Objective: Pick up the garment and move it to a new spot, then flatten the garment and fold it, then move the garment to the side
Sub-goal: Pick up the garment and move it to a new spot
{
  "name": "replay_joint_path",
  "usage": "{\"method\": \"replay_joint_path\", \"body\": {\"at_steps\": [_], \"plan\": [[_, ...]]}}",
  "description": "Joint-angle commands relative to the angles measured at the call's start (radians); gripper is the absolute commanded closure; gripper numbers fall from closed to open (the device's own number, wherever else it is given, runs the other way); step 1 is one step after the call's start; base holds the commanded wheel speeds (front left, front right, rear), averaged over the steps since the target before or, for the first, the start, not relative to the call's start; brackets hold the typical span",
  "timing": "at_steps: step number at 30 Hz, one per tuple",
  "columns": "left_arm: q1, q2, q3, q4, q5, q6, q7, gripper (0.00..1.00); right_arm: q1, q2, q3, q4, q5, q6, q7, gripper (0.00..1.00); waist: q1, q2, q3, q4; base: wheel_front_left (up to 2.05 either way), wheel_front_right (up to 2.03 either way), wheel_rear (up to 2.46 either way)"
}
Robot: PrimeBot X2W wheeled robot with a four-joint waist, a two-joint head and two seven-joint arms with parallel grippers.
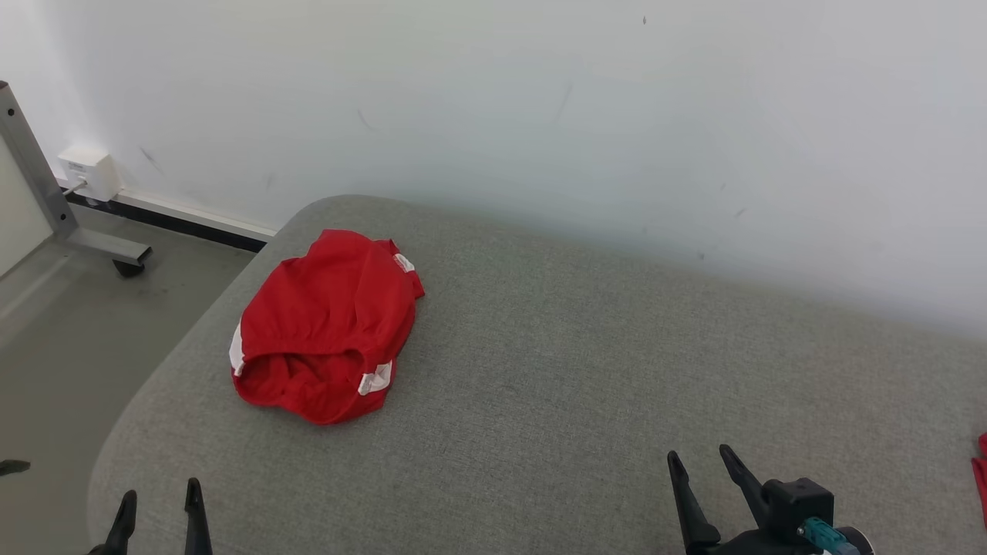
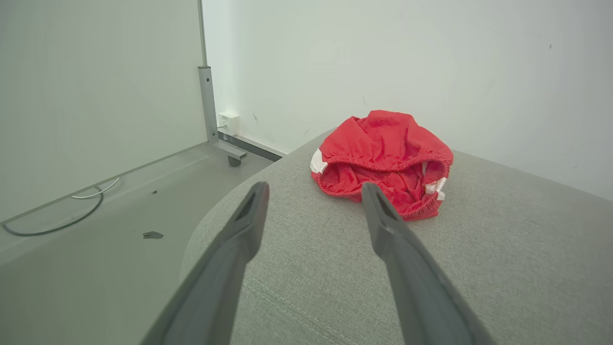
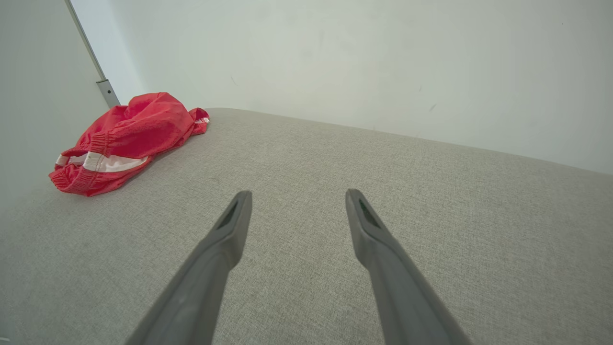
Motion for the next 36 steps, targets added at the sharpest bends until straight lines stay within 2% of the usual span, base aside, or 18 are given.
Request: {"method": "replay_joint_path", "body": {"at_steps": [1, 7, 13, 18, 25, 31, 34, 36], "plan": [[0.000, -0.001, 0.002, 0.001, -0.001, 0.002, 0.000, 0.00, -0.007, 0.000, -0.001, 0.000, 0.001, -0.003, -0.004, 0.00, 0.0000, 0.0000, 0.001, -0.001, 0.00, 0.00, 0.00], [-0.004, -0.007, 0.000, 0.003, -0.001, 0.008, 0.000, 0.00, -0.011, 0.000, -0.013, 0.003, -0.014, -0.003, -0.004, 0.00, 0.0000, 0.0000, 0.008, -0.003, 0.00, 0.00, 0.00], [-0.044, 0.007, -0.017, 0.054, -0.008, -0.007, 0.004, 0.00, -0.020, 0.000, 0.002, -0.008, -0.021, -0.003, 0.006, 0.00, 0.0000, 0.0000, 0.032, -0.031, 0.00, 0.00, 0.00], [-0.155, 0.031, -0.054, 0.138, -0.027, -0.024, 0.068, 0.00, -0.035, 0.000, 0.002, -0.027, -0.051, -0.003, 0.025, 0.00, 0.0000, 0.0000, 0.078, -0.068, 0.00, 0.00, 0.00], [-0.390, 0.075, -0.069, 0.257, -0.078, -0.032, 0.191, 0.00, -0.096, -0.031, 0.057, -0.104, -0.094, -0.003, 0.075, 0.00, 0.0000, 0.0000, 0.221, -0.175, 0.00, 0.00, 0.00], [-0.599, 0.117, -0.042, 0.382, -0.127, -0.026, 0.288, 0.00, -0.149, -0.070, 0.132, -0.167, -0.091, -0.003, 0.112, 0.00, 0.0000, 0.0000, 0.330, -0.267, 0.00, 0.00, 0.00], [-0.684, 0.135, -0.022, 0.438, -0.151, -0.009, 0.335, 0.00, -0.170, -0.089, 0.160, -0.197, -0.080, -0.003, 0.126, 0.00, 0.0000, 0.0000, 0.373, -0.307, 0.00, 0.00, 0.00], [-0.723, 0.157, -0.013, 0.480, -0.150, 0.019, 0.388, 0.00, -0.184, -0.096, 0.179, -0.219, -0.076, -0.003, 0.134, 0.00, 0.0000, 0.0000, 0.407, -0.335, 0.00, 0.00, 0.00]]}}
